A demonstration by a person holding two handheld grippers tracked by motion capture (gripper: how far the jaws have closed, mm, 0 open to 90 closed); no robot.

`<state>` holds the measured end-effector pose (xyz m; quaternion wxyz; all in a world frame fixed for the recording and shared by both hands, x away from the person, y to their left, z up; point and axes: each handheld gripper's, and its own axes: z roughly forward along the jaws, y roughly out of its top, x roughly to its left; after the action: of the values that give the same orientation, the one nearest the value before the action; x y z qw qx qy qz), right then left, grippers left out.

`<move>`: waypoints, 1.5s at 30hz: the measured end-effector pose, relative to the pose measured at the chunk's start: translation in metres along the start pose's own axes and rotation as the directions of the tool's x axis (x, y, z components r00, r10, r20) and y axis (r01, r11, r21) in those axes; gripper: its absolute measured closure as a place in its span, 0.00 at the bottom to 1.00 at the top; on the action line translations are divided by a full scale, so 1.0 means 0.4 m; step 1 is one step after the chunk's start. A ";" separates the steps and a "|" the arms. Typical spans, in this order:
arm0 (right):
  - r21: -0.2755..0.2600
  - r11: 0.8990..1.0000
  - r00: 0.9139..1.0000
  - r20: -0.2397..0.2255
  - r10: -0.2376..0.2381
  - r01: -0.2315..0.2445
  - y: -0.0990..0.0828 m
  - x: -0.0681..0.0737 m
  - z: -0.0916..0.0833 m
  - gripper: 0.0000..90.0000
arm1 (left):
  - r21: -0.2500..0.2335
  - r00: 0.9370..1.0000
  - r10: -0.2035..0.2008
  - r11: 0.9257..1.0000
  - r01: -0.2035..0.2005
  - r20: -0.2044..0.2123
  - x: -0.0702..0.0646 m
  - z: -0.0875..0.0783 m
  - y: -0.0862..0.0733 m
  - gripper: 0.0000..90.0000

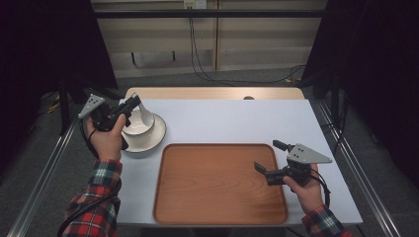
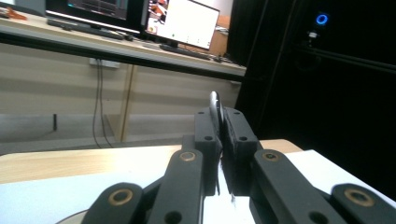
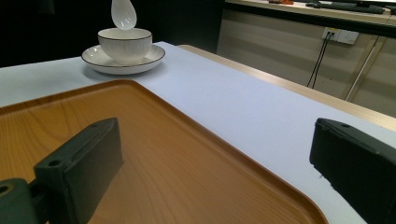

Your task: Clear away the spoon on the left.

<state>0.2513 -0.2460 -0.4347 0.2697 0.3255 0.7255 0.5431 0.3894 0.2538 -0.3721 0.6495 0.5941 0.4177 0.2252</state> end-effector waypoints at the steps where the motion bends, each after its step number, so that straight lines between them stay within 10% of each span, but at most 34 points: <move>1: -0.002 1.000 1.000 -0.001 0.004 -0.004 0.000 0.000 0.000 0.02 | 0.011 1.000 0.008 1.000 -0.008 0.010 -0.002 -0.002 0.001 0.95; 35: -0.003 1.000 1.000 -0.002 0.008 -0.008 -0.001 -0.002 0.000 0.02 | 0.145 0.971 -0.039 0.989 0.005 0.238 -0.111 -0.008 -0.084 0.95; 45: 0.002 1.000 1.000 -0.002 0.007 -0.007 -0.001 -0.001 0.000 0.02 | 0.178 0.953 -0.057 0.984 0.003 0.298 -0.141 -0.011 -0.109 0.95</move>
<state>0.2513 -0.2463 -0.4352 0.2666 0.3276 0.7252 0.5437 0.3459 0.2037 -0.3984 0.6543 0.6698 0.3407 0.0842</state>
